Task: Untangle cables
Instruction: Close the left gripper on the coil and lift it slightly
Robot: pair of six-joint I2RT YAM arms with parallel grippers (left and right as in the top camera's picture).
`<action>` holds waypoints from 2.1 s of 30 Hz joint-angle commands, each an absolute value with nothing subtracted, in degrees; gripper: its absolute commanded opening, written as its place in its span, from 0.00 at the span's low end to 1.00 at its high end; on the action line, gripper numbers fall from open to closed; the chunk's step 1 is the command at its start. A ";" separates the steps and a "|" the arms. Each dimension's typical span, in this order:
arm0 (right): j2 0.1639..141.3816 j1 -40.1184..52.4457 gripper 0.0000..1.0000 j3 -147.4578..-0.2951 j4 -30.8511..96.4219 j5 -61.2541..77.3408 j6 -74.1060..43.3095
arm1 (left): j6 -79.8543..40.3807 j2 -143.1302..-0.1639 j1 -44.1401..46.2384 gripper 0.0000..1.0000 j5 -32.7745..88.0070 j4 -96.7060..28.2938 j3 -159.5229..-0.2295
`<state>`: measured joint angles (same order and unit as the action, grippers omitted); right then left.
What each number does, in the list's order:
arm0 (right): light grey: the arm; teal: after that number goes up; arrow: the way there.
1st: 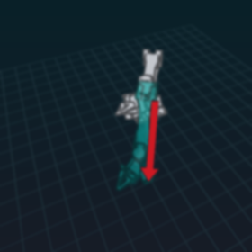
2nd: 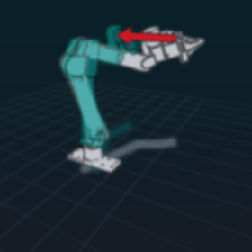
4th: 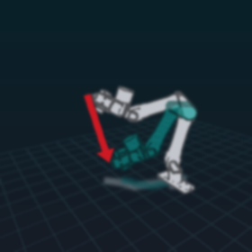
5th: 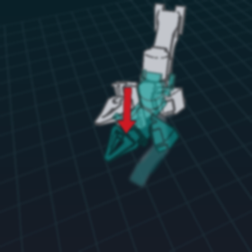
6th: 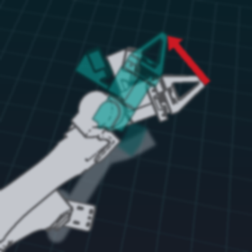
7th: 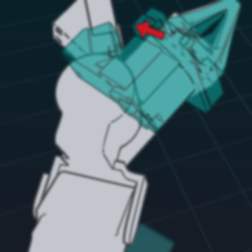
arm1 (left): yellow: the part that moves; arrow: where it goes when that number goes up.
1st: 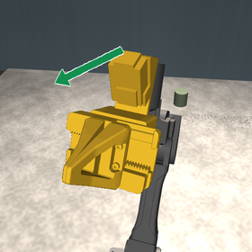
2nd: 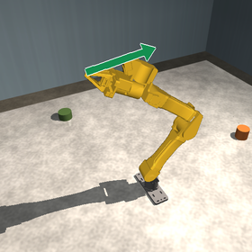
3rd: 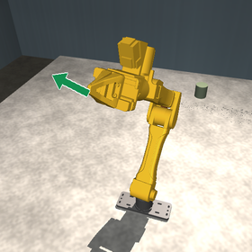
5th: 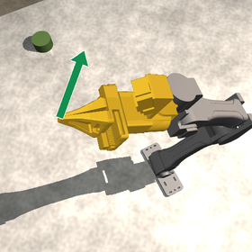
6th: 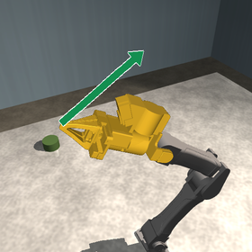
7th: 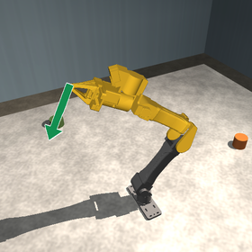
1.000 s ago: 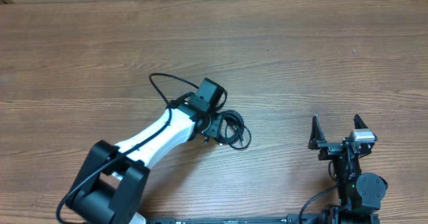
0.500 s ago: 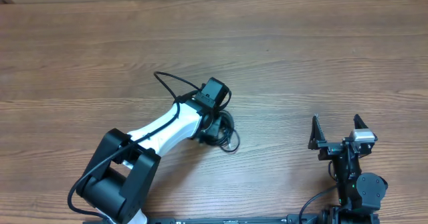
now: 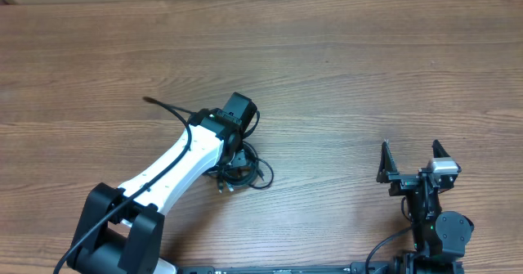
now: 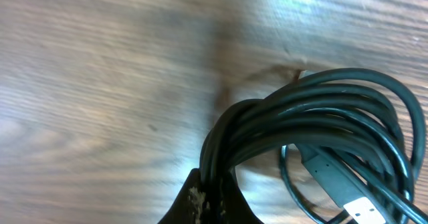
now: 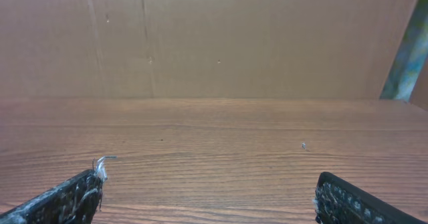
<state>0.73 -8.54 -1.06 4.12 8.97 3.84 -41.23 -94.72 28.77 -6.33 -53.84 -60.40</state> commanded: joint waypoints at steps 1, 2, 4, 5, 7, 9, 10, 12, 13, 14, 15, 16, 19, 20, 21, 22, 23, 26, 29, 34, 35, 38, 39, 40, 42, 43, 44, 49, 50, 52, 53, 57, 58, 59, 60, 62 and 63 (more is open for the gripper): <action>0.27 -8.71 1.00 -0.45 3.90 8.67 3.92 | -47.88 -94.04 28.91 0.05 6.59 -53.87 -61.49; 0.27 -8.71 1.00 -0.45 3.90 8.67 3.92 | -47.83 -94.06 28.91 0.16 7.99 -53.76 -61.49; 0.27 -8.71 1.00 -0.45 3.90 8.67 3.92 | -47.11 -94.06 28.88 0.63 5.65 -53.71 -61.52; 0.27 -8.71 1.00 -0.45 3.90 8.67 3.92 | -45.69 -94.06 28.64 0.73 2.92 -53.74 -61.58; 0.27 -8.71 1.00 -0.45 3.90 8.67 3.92 | -40.05 -94.04 27.81 0.91 0.12 -53.71 -61.95; 0.27 -8.71 1.00 -0.45 3.90 8.67 3.92 | -30.06 -94.04 26.61 1.00 -1.72 -53.76 -62.92; 0.27 -8.71 1.00 -0.45 3.90 8.67 3.92 | -25.12 -94.04 25.93 1.00 -2.35 -53.71 -63.66; 0.27 -8.71 1.00 -0.45 3.90 8.67 3.92 | -17.02 -94.04 24.82 0.96 -2.31 -52.36 -64.90; 0.27 -8.71 1.00 -0.45 3.90 8.67 3.92 | -12.12 -94.04 24.56 0.91 -2.15 -50.61 -65.08; 0.27 -8.71 1.00 -0.45 3.90 8.67 3.92 | -7.31 -94.04 24.53 0.86 -1.89 -48.95 -65.06; 0.27 -8.71 1.00 -0.45 3.90 8.67 3.92 | -2.00 -94.11 24.58 0.82 -1.85 -47.07 -64.99; 0.27 -8.71 1.00 -0.45 3.90 8.67 3.92 | 1.85 -94.24 24.77 0.80 -1.56 -45.65 -64.93; 0.27 -8.71 1.00 -0.45 3.90 8.67 3.92 | 15.03 -94.70 25.41 0.78 4.01 -43.09 -64.90; 0.27 -8.71 1.00 -0.45 3.90 8.67 3.92 | 19.57 -94.83 25.54 0.74 6.87 -43.33 -64.90; 0.27 -8.71 1.00 -0.45 3.90 8.67 3.92 | 22.76 -94.98 25.54 0.68 8.88 -43.70 -64.86; 0.27 -8.71 1.00 -0.45 3.90 8.67 3.92 | 25.50 -95.15 25.54 0.65 10.59 -44.47 -64.86; 0.27 -8.71 1.00 -0.45 3.90 8.67 3.92 | 27.31 -95.37 25.54 0.64 11.22 -45.21 -64.82; 0.27 -8.71 1.00 -0.45 3.90 8.67 3.92 | 30.28 -95.92 25.54 0.65 11.25 -46.13 -64.51; 0.27 -8.71 1.00 -0.45 3.90 8.67 3.92 | 31.14 -96.57 25.54 0.64 11.60 -46.09 -64.42; 0.27 -8.71 1.00 -0.45 3.90 8.67 3.92 | 31.11 -97.89 25.54 0.52 12.12 -46.26 -63.46; 0.27 -8.71 1.00 -0.45 3.90 8.67 3.92 | 31.11 -98.26 25.54 0.51 12.21 -46.26 -63.16; 0.27 -8.71 1.00 -0.45 3.90 8.67 3.92 | 31.14 -99.83 25.54 0.50 13.13 -46.28 -62.35; 0.27 -8.71 1.00 -0.45 3.90 8.67 3.92 | 31.11 -100.20 25.54 0.50 13.56 -46.26 -62.24; 0.27 -8.71 1.00 -0.45 3.90 8.67 3.92 | 31.14 -100.79 25.54 0.49 14.15 -46.22 -62.22; 0.27 -8.71 1.00 -0.45 3.90 8.67 3.92 | 31.14 -101.56 25.54 0.50 15.68 -46.15 -62.22; 0.27 -8.71 1.00 -0.45 3.90 8.67 3.92 | 31.11 -101.86 25.54 0.49 16.25 -46.22 -62.22; 0.27 -8.71 1.00 -0.45 3.90 8.67 3.92 | 31.11 -102.19 25.54 0.48 16.40 -46.24 -62.19; 0.27 -8.71 1.00 -0.45 3.90 8.67 3.92 | 31.11 -105.08 25.54 0.26 16.58 -46.24 -62.15; 0.27 -8.71 1.00 -0.45 3.90 8.67 3.92 | 31.11 -105.80 25.54 0.06 16.53 -46.24 -62.15; 0.27 -8.71 1.00 -0.45 3.90 8.67 3.92 | 31.05 -106.63 25.54 0.04 16.38 -46.26 -62.15; 0.27 -8.71 1.00 -0.45 3.90 8.67 3.92 | 30.65 -106.76 25.52 0.04 16.38 -46.24 -62.15; 0.27 -8.69 1.00 -0.45 3.92 8.78 2.28 | 23.29 -106.69 25.52 0.04 15.55 -46.72 -63.86; 0.27 -8.69 1.00 -0.45 3.92 9.08 0.43 | 20.38 -106.69 25.52 0.04 14.85 -47.07 -64.64; 0.27 -8.69 1.00 -0.45 3.90 9.58 -2.33 | 16.69 -106.69 25.52 0.04 13.98 -47.77 -65.80; 0.27 -8.69 1.00 -0.45 3.88 10.70 -7.05 | 13.15 -106.69 25.50 0.04 12.97 -48.47 -66.98; 0.27 -8.69 1.00 -0.45 3.66 13.61 -18.96 | 3.20 -106.69 25.34 0.04 9.67 -50.81 -70.37; 0.27 -8.69 1.00 -0.45 3.44 16.10 -26.17 | -1.48 -106.69 25.19 0.04 8.12 -52.29 -72.03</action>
<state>0.73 -8.54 -1.06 4.03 11.25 -7.88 14.81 -106.19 25.41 12.93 -50.94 -67.07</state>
